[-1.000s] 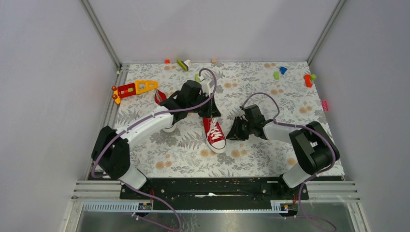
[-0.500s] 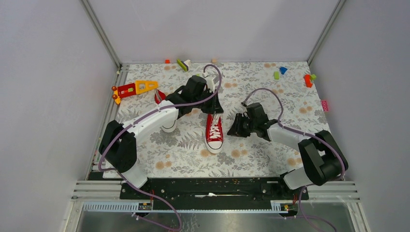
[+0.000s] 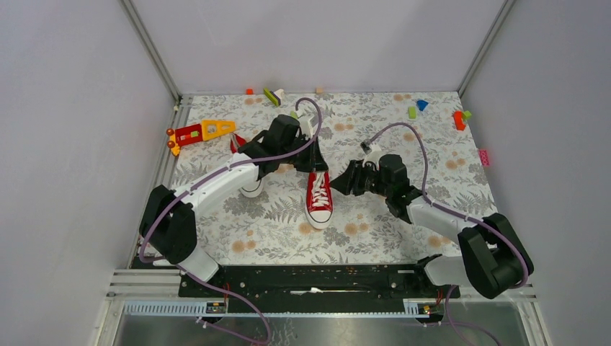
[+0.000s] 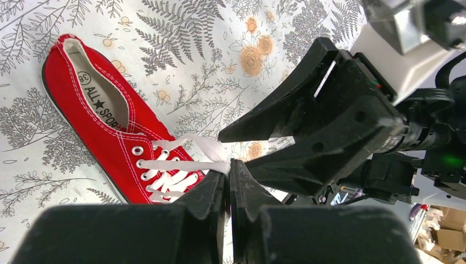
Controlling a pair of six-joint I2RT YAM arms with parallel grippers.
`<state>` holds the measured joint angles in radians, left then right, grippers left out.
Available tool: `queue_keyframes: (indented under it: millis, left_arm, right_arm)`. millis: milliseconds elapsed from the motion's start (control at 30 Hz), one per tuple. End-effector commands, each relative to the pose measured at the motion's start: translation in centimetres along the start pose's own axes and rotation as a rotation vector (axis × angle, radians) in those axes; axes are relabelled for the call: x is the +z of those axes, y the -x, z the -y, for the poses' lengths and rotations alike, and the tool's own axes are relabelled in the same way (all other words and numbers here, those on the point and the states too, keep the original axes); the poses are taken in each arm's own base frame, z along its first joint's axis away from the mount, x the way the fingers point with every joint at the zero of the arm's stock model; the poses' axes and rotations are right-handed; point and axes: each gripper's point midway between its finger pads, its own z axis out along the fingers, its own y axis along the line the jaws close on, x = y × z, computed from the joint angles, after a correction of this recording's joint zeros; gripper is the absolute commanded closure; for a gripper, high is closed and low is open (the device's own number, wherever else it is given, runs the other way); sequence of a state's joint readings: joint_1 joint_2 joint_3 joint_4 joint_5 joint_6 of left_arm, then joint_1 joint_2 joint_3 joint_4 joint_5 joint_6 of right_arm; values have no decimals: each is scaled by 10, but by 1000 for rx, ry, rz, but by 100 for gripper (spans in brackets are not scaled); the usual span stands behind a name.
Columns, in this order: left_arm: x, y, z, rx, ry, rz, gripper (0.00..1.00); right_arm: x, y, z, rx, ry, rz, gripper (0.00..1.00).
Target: Tie the shoes
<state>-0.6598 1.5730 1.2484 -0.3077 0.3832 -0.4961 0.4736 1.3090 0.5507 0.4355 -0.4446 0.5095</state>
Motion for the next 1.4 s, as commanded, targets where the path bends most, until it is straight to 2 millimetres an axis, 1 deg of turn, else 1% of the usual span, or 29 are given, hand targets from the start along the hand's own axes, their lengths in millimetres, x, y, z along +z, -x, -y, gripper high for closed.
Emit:
queue_keyframes:
  millis: [0,100,200,400,533,567,633,700,733,833,900,933,967,1000,1100,1167,1267,1333,1367]
  left_arm:
    - [-11,18,22,-1,-93,76,94]
    - [-9,16,24,-20,-117,73,94]
    - [-10,15,24,-36,-133,72,94]
    - [-9,13,21,-61,-152,71,94]
    - [-9,13,15,-81,-152,73,94]
    - [-10,14,15,-85,-156,78,94]
    - [-9,14,14,-96,-162,79,94]
    - [-10,16,14,-108,-171,83,93]
    - [-10,16,13,-112,-173,84,93]
    - [-10,15,12,-128,-181,81,93]
    - [-10,15,13,-138,-195,80,93]
    - [-9,14,14,-143,-202,77,93]
    - [-9,13,15,-146,-211,75,93]
    - [-9,12,15,-148,-213,74,93]
    - [-8,12,11,-151,-196,75,93]
    - [-8,12,8,-149,-179,78,92]
    - [-7,9,2,-154,-155,79,88]
    - [-7,8,-1,-159,-142,81,83]
    - [-6,6,-3,-162,-133,81,82]
  right_arm:
    - [9,31,-41,-142,192,140,49]
    - [15,35,-53,-162,246,168,48]
    - [19,33,-58,-180,268,171,48]
    - [24,34,-58,-173,276,181,50]
    - [22,34,-59,-168,281,197,49]
    - [22,35,-59,-166,281,205,47]
    - [21,37,-61,-162,291,216,37]
    - [20,37,-64,-161,306,224,35]
    - [20,38,-62,-159,298,231,35]
    - [22,40,-64,-156,309,236,36]
    - [23,43,-67,-148,320,244,43]
    - [24,45,-67,-141,320,248,49]
    - [25,46,-68,-138,320,249,62]
    - [25,47,-67,-134,318,249,71]
    - [22,45,-61,-127,282,251,86]
    - [17,45,-57,-117,248,256,99]
    - [8,44,-49,-99,168,248,100]
    - [2,42,-37,-70,80,229,100]
    - [-2,36,-29,-59,36,204,100]
